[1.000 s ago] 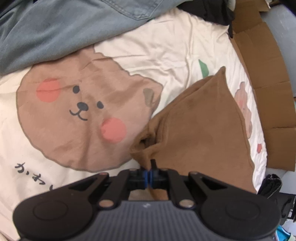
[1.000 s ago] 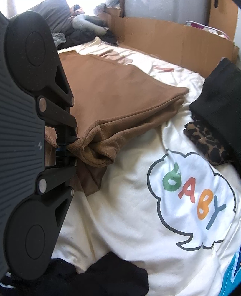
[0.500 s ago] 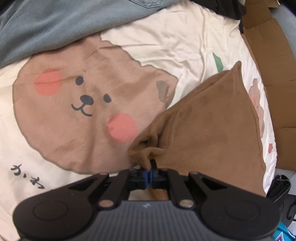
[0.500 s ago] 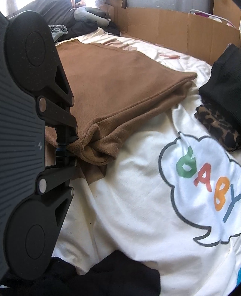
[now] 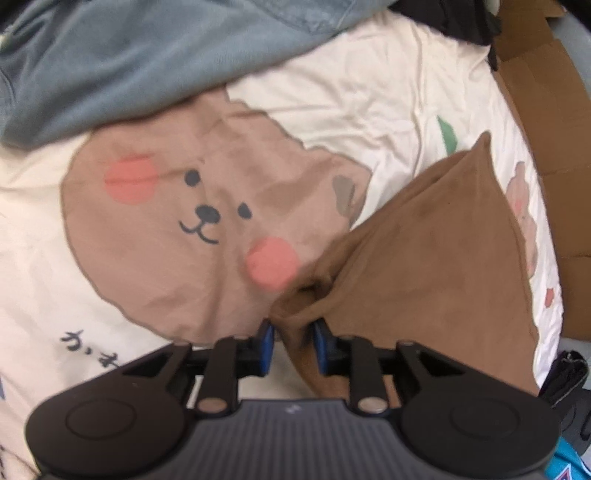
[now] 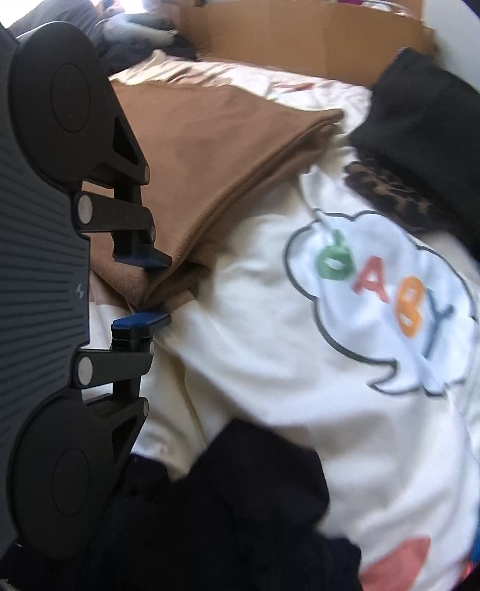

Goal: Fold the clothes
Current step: 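Lay the opened shirt flat on the duvet and open both grippers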

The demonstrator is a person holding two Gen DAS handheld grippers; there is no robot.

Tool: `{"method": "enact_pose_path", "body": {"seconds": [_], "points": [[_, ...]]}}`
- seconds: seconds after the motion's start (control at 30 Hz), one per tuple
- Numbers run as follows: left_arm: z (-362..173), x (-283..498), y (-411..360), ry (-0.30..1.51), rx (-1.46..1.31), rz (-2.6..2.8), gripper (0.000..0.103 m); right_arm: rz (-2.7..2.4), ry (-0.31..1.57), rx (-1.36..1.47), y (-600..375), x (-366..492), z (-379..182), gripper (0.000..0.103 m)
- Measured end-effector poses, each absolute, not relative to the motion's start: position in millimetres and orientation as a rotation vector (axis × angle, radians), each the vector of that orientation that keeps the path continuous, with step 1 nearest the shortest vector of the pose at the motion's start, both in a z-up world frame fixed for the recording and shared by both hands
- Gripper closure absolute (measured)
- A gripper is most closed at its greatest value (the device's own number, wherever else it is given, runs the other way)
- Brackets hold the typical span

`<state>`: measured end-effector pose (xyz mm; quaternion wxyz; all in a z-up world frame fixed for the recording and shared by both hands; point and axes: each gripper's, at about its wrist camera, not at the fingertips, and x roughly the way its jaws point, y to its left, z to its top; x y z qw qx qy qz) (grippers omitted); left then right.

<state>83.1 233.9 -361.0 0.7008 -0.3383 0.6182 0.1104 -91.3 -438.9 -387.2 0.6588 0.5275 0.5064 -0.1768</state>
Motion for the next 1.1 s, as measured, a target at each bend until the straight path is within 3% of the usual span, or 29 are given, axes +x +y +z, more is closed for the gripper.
{"method": "enact_pose_path", "body": {"seconds": [0.23,0.43,0.83,1.1], "points": [[-315,99,225,1.308,-0.717,0.161,0.079,-0.306,1.081,1.094,-442,-83,-347,0.060],[-290,119,204,1.281,-0.537,0.043,0.070,-0.123,1.078,0.878,-419,-53,-318,0.055],[-343,173,144,1.415,-0.350,-0.061,0.070,0.014,1.169,0.650,-375,22,-355,0.055],[-342,178,95,1.467,-0.232,-0.121,0.070,0.010,1.177,0.626,-357,39,-351,0.055]]}}
